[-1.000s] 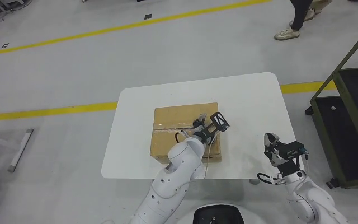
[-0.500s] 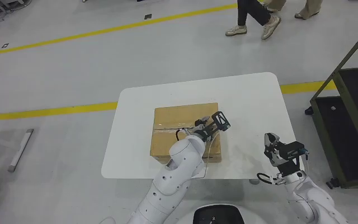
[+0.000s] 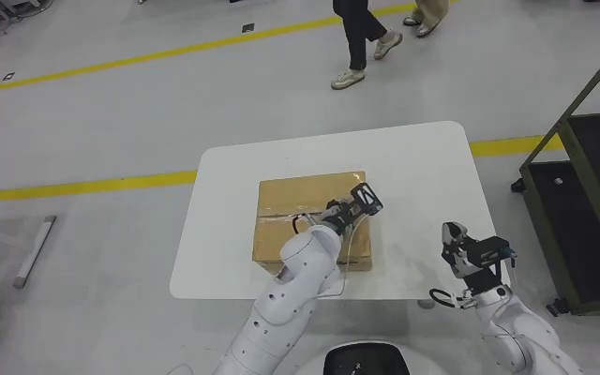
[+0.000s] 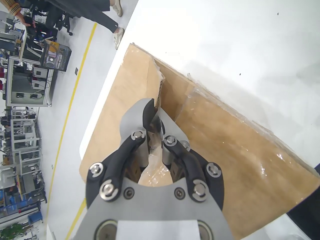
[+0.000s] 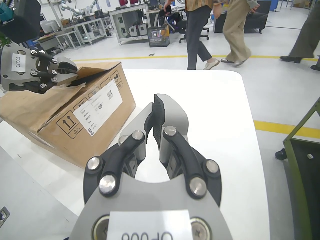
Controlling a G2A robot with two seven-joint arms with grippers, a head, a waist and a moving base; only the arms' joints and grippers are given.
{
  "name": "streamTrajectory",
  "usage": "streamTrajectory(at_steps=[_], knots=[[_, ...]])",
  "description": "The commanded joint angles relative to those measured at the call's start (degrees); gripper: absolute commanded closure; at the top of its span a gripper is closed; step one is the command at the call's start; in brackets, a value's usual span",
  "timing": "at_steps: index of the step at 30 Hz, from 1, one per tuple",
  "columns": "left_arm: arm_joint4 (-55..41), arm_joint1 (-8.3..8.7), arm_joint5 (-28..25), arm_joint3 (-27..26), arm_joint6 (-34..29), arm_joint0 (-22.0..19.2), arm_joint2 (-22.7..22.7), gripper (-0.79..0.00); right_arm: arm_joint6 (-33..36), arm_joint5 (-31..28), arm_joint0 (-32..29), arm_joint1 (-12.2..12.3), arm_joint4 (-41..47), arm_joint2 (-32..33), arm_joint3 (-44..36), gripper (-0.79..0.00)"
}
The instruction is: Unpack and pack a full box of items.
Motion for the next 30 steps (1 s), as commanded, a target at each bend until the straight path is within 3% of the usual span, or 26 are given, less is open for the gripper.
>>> streamTrajectory(at_steps=[1, 14, 20, 30], knots=[[-0.7, 0.15, 0.03, -1.45, 0.33, 0.46, -1.07, 0.0, 0.05, 0.01, 0.05, 0.0, -0.1, -0.04, -0.18, 0.0], [-9.22, 1.96, -2.01, -13.67, -1.08, 6.52, -13.1, 0.0, 0.61, -1.35, 1.14, -0.01, 0.18, -0.91, -1.03, 0.0], [-9.38, 2.27, -3.88, -14.92, -0.66, 8.01, -12.39, 0.0, 0.45, -1.31, 1.88, -0.09, -0.07, -1.76, 0.39, 0.0], [-9.16, 1.86, -4.06, -10.75, 0.73, 7.62, -7.07, 0.0, 0.72, -5.37, 5.21, -0.07, 3.95, -1.56, -0.53, 0.0]])
